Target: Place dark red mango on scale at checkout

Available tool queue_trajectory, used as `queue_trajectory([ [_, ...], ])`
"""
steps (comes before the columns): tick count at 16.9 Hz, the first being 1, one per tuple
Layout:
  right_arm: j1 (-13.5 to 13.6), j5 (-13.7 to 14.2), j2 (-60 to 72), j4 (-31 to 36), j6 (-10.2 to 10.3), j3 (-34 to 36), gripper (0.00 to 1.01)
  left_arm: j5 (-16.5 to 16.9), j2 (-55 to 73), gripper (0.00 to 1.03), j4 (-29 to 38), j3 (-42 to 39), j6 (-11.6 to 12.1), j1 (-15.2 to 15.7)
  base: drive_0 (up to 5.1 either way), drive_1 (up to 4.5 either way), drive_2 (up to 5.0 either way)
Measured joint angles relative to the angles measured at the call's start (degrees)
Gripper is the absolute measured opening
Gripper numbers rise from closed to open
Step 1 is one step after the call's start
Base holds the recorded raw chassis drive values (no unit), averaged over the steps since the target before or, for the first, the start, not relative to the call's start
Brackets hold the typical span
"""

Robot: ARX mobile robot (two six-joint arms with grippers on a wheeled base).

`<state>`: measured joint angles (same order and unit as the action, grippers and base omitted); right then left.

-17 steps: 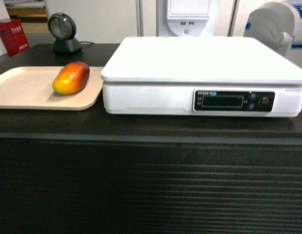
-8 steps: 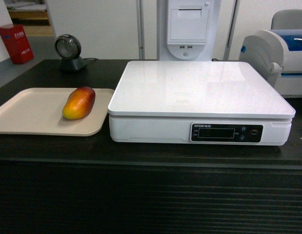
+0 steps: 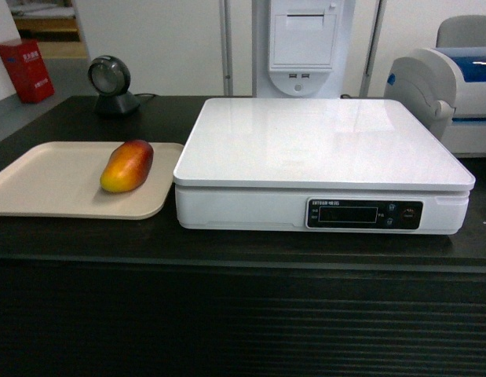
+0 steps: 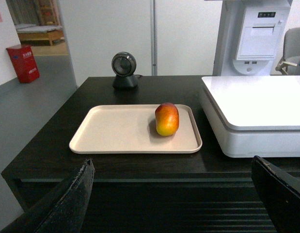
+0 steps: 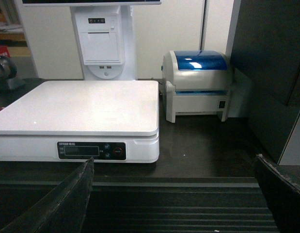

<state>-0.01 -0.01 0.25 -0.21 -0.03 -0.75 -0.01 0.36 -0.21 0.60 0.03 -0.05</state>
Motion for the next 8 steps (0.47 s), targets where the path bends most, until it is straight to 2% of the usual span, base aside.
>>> queue_trajectory([
  [3, 0.0, 0.0, 0.0, 0.0, 0.0, 0.0, 0.98, 0.0, 0.0, 0.98, 0.0, 0.0, 0.0, 0.0, 0.0, 0.00, 0.0],
  [4, 0.0, 0.0, 0.0, 0.0, 0.0, 0.0, 0.98, -3.8, 1.4, 0.98, -5.0, 1.4, -1.8, -1.2, 0.0, 0.00, 0.0],
  [5, 0.0, 0.1, 0.0, 0.0, 0.0, 0.0, 0.98, -14.9, 11.8, 0.98, -11.2, 6.6, -7.2, -6.5, 0.0, 0.00, 0.0],
  [6, 0.0, -0.1, 0.0, 0.0, 0.0, 0.0, 0.98, -19.3, 19.4, 0.98, -7.9, 9.7, -10.0, -8.0, 0.0, 0.00, 0.0],
  [7, 0.0, 0.0, 0.0, 0.0, 0.0, 0.0, 0.98, -22.6, 26.6, 0.98, -2.5, 12.9, -11.9, -7.9, 0.0, 0.00, 0.0],
  [8, 0.0, 0.0, 0.0, 0.0, 0.0, 0.0, 0.98, -22.3, 33.3, 0.98, 3.3, 15.5, -12.1, -7.7, 0.0, 0.00, 0.0],
])
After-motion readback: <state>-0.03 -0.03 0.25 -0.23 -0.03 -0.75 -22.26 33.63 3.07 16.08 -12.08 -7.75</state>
